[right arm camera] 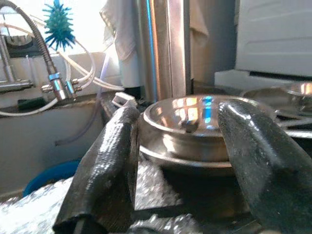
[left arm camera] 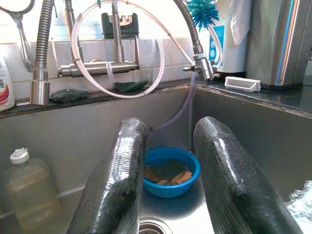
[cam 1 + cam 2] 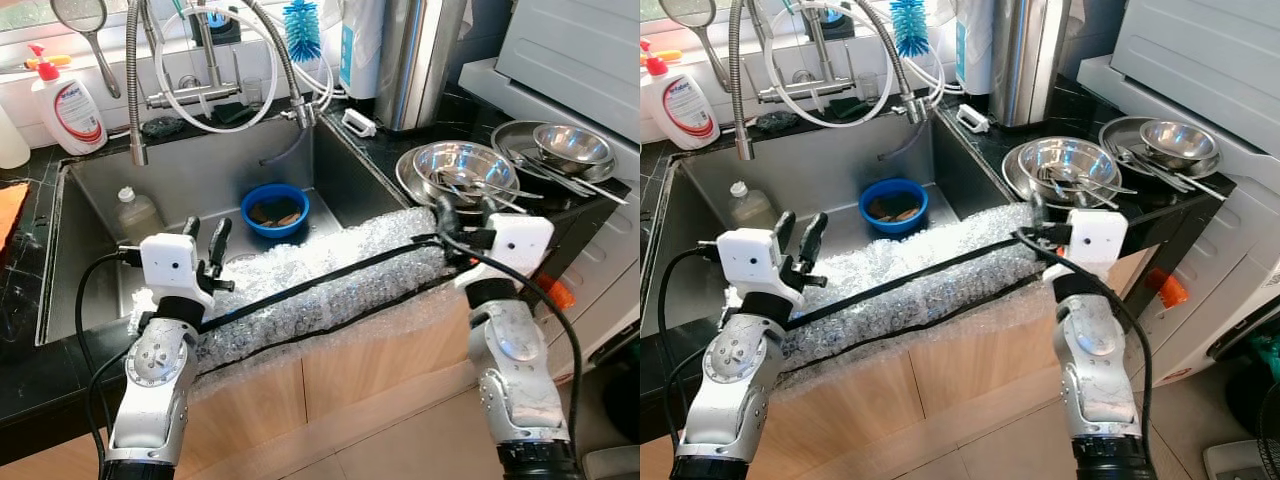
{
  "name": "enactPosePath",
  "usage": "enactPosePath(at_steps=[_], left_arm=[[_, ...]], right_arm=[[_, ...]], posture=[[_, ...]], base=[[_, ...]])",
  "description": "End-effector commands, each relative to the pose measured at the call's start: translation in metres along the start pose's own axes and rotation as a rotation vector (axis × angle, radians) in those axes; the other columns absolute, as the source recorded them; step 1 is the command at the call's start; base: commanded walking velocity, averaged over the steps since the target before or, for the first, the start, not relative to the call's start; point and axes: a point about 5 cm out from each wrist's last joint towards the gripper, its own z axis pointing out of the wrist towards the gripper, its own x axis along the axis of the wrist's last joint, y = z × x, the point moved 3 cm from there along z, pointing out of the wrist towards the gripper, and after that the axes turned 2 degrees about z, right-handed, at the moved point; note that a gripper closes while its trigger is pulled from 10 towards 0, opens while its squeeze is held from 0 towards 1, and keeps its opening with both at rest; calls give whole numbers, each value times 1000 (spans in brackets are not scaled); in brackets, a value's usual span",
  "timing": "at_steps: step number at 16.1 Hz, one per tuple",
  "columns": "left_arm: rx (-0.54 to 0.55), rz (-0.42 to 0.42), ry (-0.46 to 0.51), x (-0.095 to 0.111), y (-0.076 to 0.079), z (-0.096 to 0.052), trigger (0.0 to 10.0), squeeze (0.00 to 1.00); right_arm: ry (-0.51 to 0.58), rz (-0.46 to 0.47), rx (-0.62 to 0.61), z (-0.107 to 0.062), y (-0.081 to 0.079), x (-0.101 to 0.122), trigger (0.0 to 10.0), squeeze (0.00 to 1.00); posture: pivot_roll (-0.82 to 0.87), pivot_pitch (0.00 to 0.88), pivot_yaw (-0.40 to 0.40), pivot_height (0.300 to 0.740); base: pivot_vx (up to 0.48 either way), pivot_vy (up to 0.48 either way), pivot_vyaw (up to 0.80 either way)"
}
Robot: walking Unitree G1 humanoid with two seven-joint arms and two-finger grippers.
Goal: Kitchen organization
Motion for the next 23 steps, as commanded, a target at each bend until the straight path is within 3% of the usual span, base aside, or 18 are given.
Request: enactPosePath(at_steps=[1, 7, 15, 19, 21, 23], left_arm=[[-3, 22, -2, 1, 0, -1, 10000, 0], [-11, 20, 1, 1, 2, -1, 10000, 0], [-12, 17, -4, 0, 4, -2, 10000, 0], [-12, 18, -11, -1, 4, -3, 10000, 0], [-12, 17, -9, -1, 4, -3, 10000, 0], [-13, 18, -7, -1, 4, -2, 10000, 0]], right_arm=[[26, -7, -18, 4, 3, 6, 10000, 0], [-8, -21, -6, 8, 0, 1, 10000, 0], [10, -40, 9, 28, -4, 8, 10000, 0], [8, -169, 2, 23, -3, 5, 10000, 0], [0, -162, -14, 22, -2, 3, 10000, 0], [-13, -213, -13, 22, -2, 0, 10000, 0]], posture=[[-113, 4, 41, 740], [-115, 0, 38, 740], [-113, 2, 34, 740], [-114, 8, 35, 740], [-113, 5, 37, 740], [-111, 6, 37, 740]], base=[[0, 0, 0], [0, 0, 0], [0, 0, 0], [0, 0, 0], [0, 0, 0], [0, 0, 0]])
